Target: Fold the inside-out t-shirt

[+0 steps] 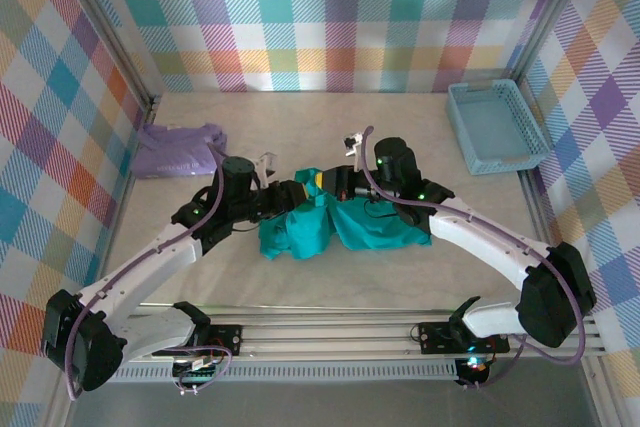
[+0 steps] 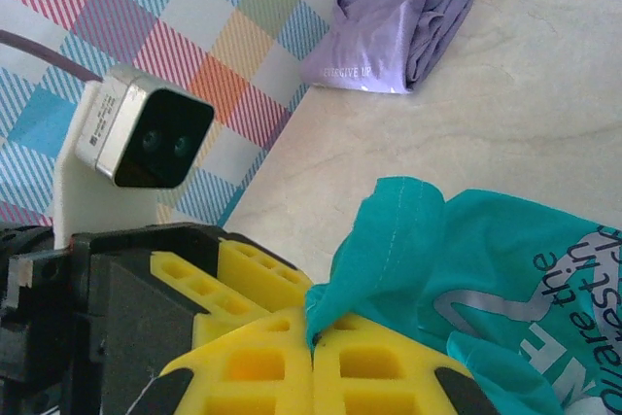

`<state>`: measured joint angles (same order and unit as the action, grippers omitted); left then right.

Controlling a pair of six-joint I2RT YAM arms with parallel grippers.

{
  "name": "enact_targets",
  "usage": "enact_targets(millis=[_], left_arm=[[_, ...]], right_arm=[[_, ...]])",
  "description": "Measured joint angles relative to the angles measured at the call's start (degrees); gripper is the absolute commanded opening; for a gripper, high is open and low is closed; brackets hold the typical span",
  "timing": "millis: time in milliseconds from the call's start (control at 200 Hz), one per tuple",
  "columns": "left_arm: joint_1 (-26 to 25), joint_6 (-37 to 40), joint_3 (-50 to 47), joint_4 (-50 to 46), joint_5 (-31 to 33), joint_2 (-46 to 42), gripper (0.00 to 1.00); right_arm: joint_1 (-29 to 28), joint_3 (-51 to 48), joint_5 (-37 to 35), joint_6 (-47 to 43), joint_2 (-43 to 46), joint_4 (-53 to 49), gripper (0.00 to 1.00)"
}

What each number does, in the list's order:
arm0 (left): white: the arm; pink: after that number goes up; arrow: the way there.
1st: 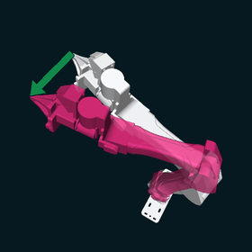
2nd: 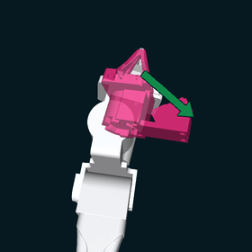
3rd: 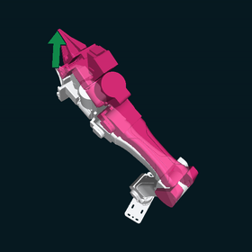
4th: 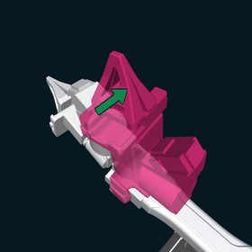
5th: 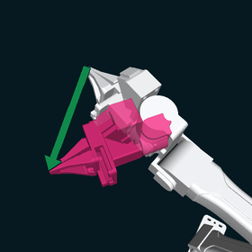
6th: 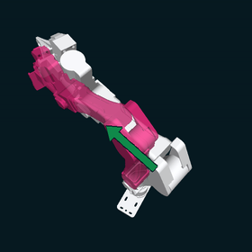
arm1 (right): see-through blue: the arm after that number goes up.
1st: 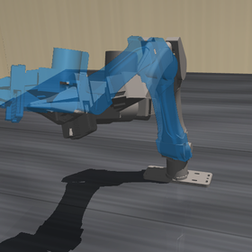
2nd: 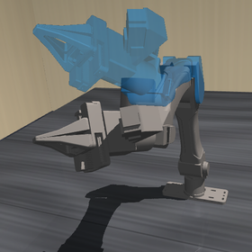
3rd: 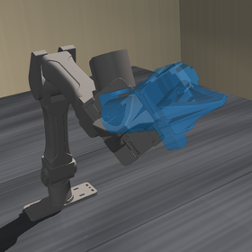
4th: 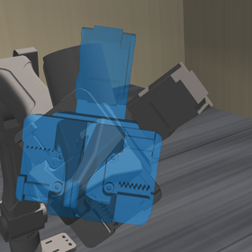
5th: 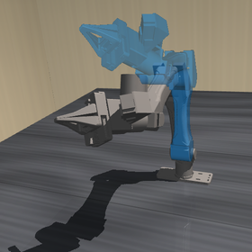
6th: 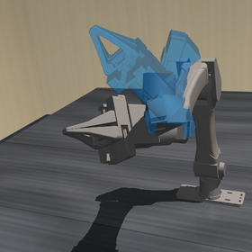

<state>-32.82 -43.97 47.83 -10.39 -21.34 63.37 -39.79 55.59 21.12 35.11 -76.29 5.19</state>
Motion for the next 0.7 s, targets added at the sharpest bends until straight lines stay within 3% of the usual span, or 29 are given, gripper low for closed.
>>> enact_targets(millis=[495,700], left_arm=[[-0.11,-2.64,-1.9,1.75,0.28,2.21,0.44],[-0.11,-3.17,-1.9,3.74,0.13,3.56,0.37]], right_arm=[[-0.07,-2.19,-0.5,-0.02,1.88,3.32,0.0],[-0.44,-3.76,-0.15,-0.2,2.67,5.44,0.0]])
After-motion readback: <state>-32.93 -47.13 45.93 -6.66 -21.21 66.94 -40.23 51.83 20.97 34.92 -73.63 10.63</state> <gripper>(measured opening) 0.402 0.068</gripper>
